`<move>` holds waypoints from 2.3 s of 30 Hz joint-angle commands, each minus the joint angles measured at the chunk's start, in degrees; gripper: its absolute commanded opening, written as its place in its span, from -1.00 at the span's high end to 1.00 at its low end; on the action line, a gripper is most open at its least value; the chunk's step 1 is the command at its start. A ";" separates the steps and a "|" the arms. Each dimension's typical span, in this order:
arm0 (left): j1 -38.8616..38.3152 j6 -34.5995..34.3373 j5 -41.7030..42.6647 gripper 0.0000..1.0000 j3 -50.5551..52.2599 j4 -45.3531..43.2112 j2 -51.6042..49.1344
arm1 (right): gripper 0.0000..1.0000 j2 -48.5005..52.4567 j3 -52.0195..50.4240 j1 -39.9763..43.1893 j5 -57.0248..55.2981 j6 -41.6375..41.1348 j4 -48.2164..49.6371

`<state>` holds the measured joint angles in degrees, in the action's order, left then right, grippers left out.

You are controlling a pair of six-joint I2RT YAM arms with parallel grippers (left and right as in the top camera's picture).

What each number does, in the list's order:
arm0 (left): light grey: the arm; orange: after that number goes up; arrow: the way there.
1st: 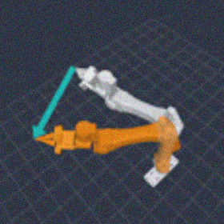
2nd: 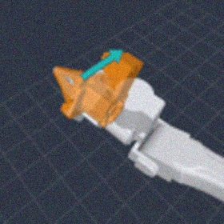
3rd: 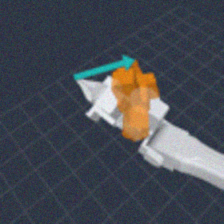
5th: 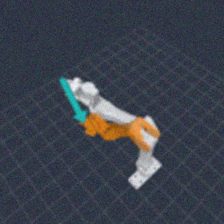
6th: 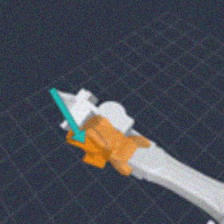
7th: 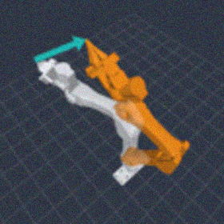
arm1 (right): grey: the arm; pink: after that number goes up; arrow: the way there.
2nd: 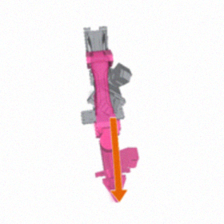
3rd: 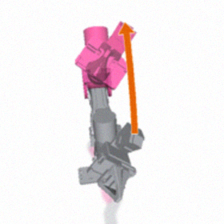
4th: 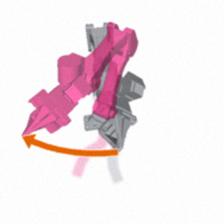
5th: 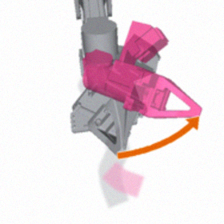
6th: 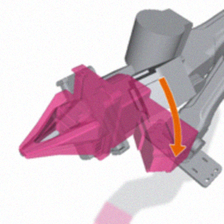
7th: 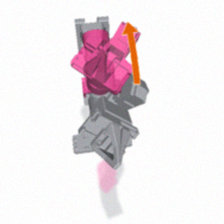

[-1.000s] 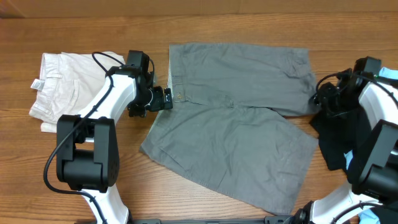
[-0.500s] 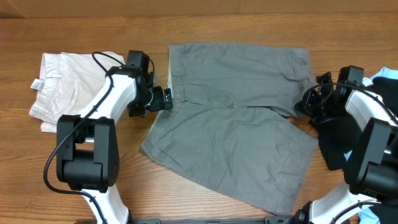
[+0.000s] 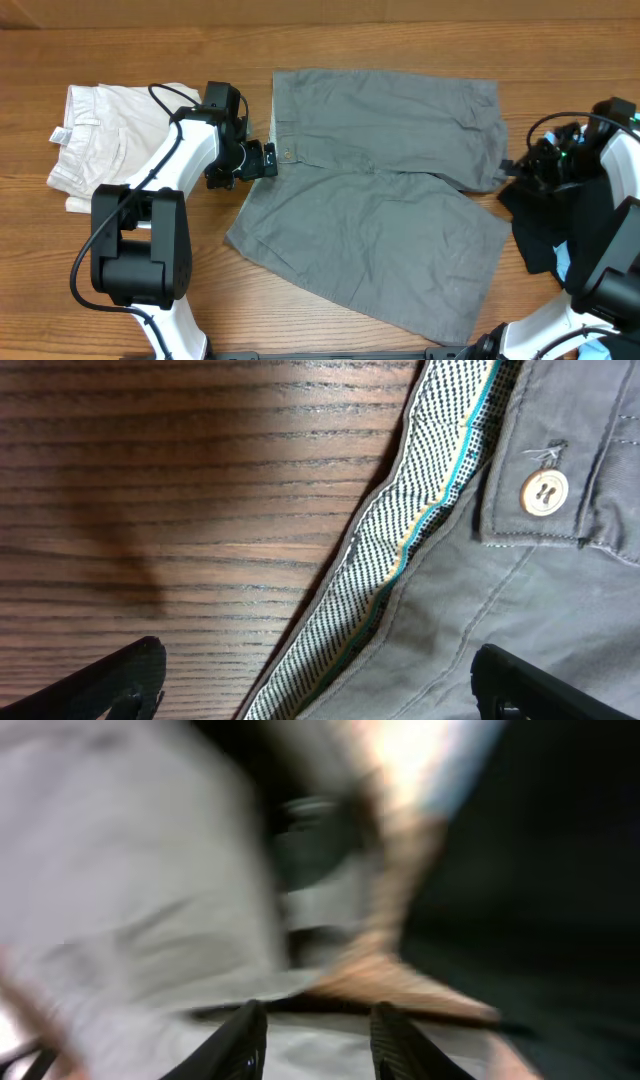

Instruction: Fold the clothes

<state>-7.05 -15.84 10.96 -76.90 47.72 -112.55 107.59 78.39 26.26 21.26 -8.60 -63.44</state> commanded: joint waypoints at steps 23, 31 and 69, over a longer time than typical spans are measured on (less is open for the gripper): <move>-0.15 7.56 10.43 -1.00 -17.29 8.74 -0.59 | 0.84 -0.13 -4.20 -14.36 -14.34 -9.53 9.53; -0.11 9.75 6.45 -0.99 -17.00 14.10 -0.59 | 0.80 3.19 -10.05 -8.59 -18.12 -13.33 14.95; 6.67 -2.27 5.38 0.41 12.02 8.79 -0.59 | -0.22 -28.20 -19.63 -4.46 1.90 -7.65 -18.36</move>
<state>-0.23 -15.92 14.44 -66.65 61.10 -111.46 79.66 61.25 21.98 20.10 -16.23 -82.52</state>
